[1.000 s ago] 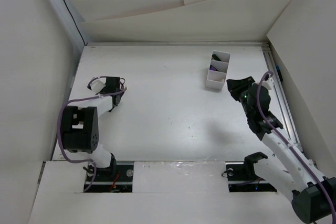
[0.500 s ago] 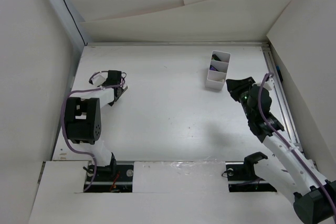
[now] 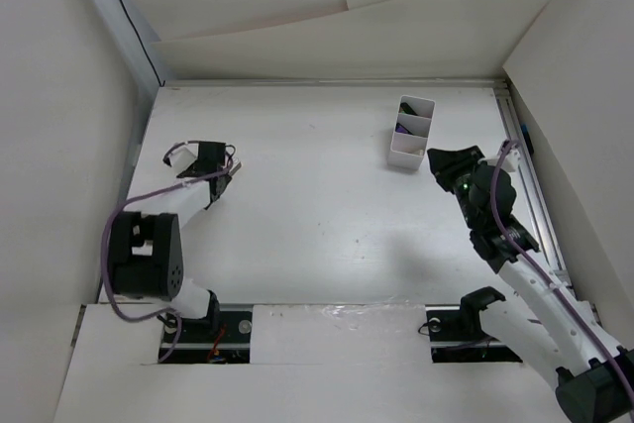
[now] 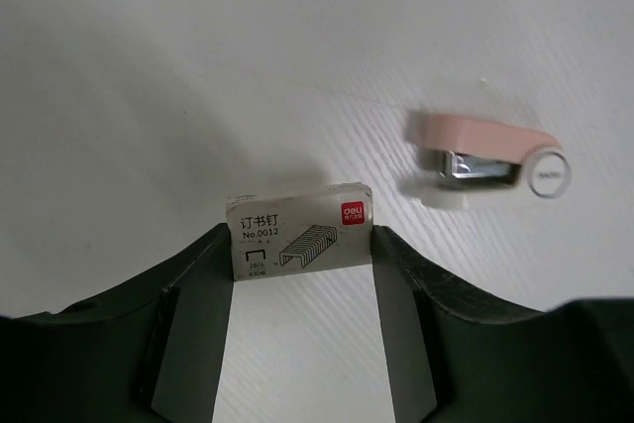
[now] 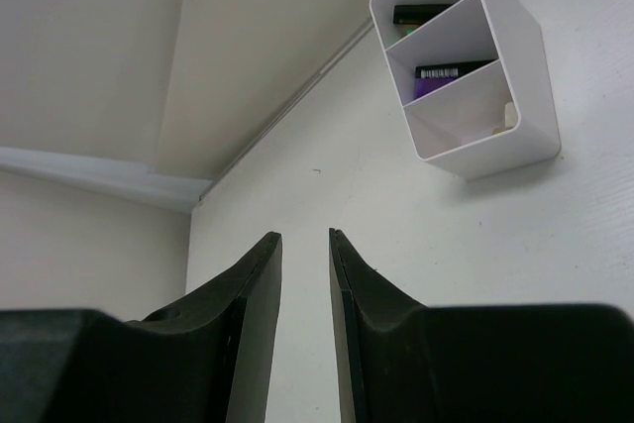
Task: Sort the stationery into containers
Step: Pick up the stationery from the center of the board, then place the stationery in the storage box.
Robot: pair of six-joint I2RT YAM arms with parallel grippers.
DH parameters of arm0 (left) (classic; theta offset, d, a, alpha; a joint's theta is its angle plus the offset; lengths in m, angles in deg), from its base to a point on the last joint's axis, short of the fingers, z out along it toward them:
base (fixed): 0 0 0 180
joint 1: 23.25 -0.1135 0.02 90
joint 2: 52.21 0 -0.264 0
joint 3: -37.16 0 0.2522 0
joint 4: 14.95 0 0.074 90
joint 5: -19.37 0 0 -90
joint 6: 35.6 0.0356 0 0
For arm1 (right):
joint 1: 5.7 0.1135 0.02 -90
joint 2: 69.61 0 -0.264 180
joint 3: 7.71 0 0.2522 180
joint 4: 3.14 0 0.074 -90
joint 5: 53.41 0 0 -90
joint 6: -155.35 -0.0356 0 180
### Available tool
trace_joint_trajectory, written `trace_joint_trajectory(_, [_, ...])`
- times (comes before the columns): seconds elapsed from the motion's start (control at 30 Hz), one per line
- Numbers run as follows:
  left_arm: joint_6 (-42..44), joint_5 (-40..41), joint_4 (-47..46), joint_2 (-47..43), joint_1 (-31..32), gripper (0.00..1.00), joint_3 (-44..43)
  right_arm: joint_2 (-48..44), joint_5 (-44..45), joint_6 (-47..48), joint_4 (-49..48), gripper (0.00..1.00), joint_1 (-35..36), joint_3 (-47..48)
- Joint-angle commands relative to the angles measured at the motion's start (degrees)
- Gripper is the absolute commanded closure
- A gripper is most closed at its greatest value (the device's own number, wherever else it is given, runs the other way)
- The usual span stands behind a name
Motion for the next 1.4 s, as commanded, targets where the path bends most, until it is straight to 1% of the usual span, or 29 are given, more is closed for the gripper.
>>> trace_joint_trajectory(0.0, [3.38, 1.00, 0.54, -10.61, 2.29, 0.80, 0.90, -0.15, 0.94, 0.76, -1.02, 0.68, 0.54, 2.79])
trace_joint_trajectory(0.03, [5.13, 1.00, -0.25, -14.29, 4.39, 0.79, 0.90, -0.15, 0.94, 0.76, -1.02, 0.68, 0.54, 2.79])
trace_joint_trajectory(0.1, [6.54, 0.22, -1.47, -17.13, 6.24, 0.77, 0.90, 0.37, 0.94, 0.76, -1.02, 0.68, 0.54, 2.79])
trace_joint_trajectory(0.13, [7.07, -0.31, -2.18, -18.18, 7.39, 0.75, 0.29, 0.37, 0.94, 0.76, -1.02, 0.68, 0.54, 2.79])
trace_joint_trajectory(0.17, [7.78, -2.66, -2.88, -18.89, 9.75, 0.75, -0.41, 0.37, 0.94, 0.76, -1.02, 0.68, 0.54, 2.79])
trace_joint_trajectory(0.23, [7.78, -4.52, -5.95, -18.90, 13.27, 0.74, -1.46, 0.37, 1.63, 0.76, -1.02, 0.68, 0.54, 2.79])
trace_joint_trajectory(0.27, [8.30, -5.66, -7.01, -17.07, 15.20, 0.74, -2.34, 0.37, 1.64, 0.76, -1.02, 0.68, 0.54, 2.79])
trace_joint_trajectory(0.3, [8.31, -7.50, -8.15, -15.57, 19.57, 0.74, -4.70, 0.37, 2.25, 0.76, -1.02, 0.68, 0.54, 2.79])
trace_joint_trajectory(0.37, [8.31, -9.36, -10.01, -11.54, 23.99, 0.74, -8.39, -0.94, 2.87, 0.76, -1.02, 0.68, 0.54, 2.18])
trace_joint_trajectory(0.4, [8.83, -11.28, -10.97, -6.73, 28.10, 0.74, -10.59, -0.94, 3.48, 0.76, -1.02, 0.68, 0.54, 2.18])
trace_joint_trajectory(0.43, [8.84, -11.91, -11.50, -4.24, 30.31, 0.74, -15.40, -0.94, 4.01, 0.76, -1.02, 0.68, 0.54, 1.57])
trace_joint_trajectory(0.47, [9.88, -11.91, -12.03, -1.70, 32.42, 0.74, -18.05, -1.47, 4.01, 0.76, -1.02, 0.68, 0.54, 1.56])
trace_joint_trajectory(0.5, [10.41, -12.52, -12.03, 3.38, 36.54, 0.74, -20.86, -1.47, 4.62, 0.76, -1.02, 0.68, 0.54, 1.56])
trace_joint_trajectory(0.53, [11.20, -12.53, -12.03, 5.95, 38.32, 0.74, -27.33, -1.47, 5.15, 0.76, -1.02, 0.68, -0.07, 1.56])
trace_joint_trajectory(0.6, [14.35, -12.53, -10.81, 11.05, 41.40, 0.74, -34.39, -1.47, 5.16, 0.76, -1.02, 0.68, -0.08, 1.56])
trace_joint_trajectory(0.63, [15.07, -12.53, -10.19, 16.29, 43.24, 0.74, -38.08, -1.47, 5.16, 0.76, -1.02, 0.68, -0.08, 1.56])
trace_joint_trajectory(0.67, [15.69, -13.75, -9.40, 18.78, 43.26, 0.74, -45.25, -1.47, 5.16, 0.76, -1.02, 0.68, -0.08, 1.56])
trace_joint_trajectory(0.73, [16.30, -15.68, -8.78, 25.01, 44.05, 0.74, -50.93, -2.18, 5.95, 0.24, -0.50, 0.68, -0.08, 1.04])
trace_joint_trajectory(0.77, [16.31, -17.17, -8.78, 26.96, 44.05, 0.74, -55.21, -2.96, 7.16, 0.23, -0.50, 0.68, -0.08, 1.04])
trace_joint_trajectory(0.83, [16.31, -18.50, -7.91, 30.48, 44.05, 0.74, -59.46, -3.66, 7.70, 0.23, -0.50, 0.68, -0.08, 0.42])
trace_joint_trajectory(0.87, [16.31, -19.64, -7.90, 33.80, 44.05, 0.74, -61.65, -4.19, 7.70, 0.23, -0.50, 0.68, -0.08, 0.42])
trace_joint_trajectory(0.9, [16.92, -19.65, -7.12, 35.49, 44.05, 0.74, -65.59, -4.20, 7.70, -0.29, -0.50, 0.68, -0.08, -0.10])
trace_joint_trajectory(1.0, [17.45, -20.26, -5.71, 40.77, 44.05, 0.73, -71.67, -4.72, 7.70, -0.29, -0.50, 0.68, -0.08, -0.11])
trace_joint_trajectory(1.13, [17.45, -21.84, -5.70, 44.47, 43.53, 0.73, -74.85, -4.72, 8.32, -0.29, -0.50, 0.68, -0.08, -0.11])
trace_joint_trajectory(1.2, [17.45, -22.72, -5.70, 45.17, 43.52, 0.73, -74.86, -4.72, 8.32, -0.29, 0.03, 0.68, -0.08, -0.11])
trace_joint_trajectory(1.3, [17.45, -23.25, -6.32, 45.18, 43.52, 0.66, -74.86, -5.25, 8.32, -0.29, 0.03, 0.68, -0.08, -0.11])
trace_joint_trajectory(1.33, [17.45, -23.25, -6.84, 45.18, 43.52, 0.59, -74.86, -5.25, 8.32, -0.29, 0.03, 0.68, -0.08, -0.11])
trace_joint_trajectory(1.37, [17.45, -23.25, -6.85, 45.70, 43.52, 0.55, -74.86, -5.25, 8.32, -0.29, 0.03, 0.68, -0.08, -0.11])
